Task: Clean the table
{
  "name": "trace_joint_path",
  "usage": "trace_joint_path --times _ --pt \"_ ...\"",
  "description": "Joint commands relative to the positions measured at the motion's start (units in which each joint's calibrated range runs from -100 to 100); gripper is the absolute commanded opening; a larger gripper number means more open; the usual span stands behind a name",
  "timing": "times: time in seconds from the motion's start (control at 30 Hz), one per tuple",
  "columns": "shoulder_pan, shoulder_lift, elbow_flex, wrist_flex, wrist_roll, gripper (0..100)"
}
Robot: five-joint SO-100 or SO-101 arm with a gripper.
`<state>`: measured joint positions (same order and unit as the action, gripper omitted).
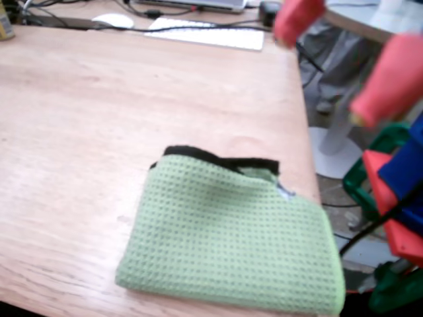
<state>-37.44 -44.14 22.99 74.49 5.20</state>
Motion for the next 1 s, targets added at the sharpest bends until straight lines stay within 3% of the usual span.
trace_joint_path --times 0.0,0.1,0.2,0.27,0.43,0.53,0.97 --pt "10.5 -18.4 13.6 -1.1 0.0 25" --pt "17.5 -34.8 29.8 -1.1 -0.6 23" --pt "29.1 -44.8 43.9 -1.1 -1.5 0" --pt "33.0 -45.9 49.4 -0.8 -4.3 1" --pt "31.5 -46.2 59.7 -2.1 -9.7 1" --pt "32.5 -46.5 66.0 -6.2 -9.8 1" --pt "31.2 -53.2 66.9 -5.1 -9.7 1"
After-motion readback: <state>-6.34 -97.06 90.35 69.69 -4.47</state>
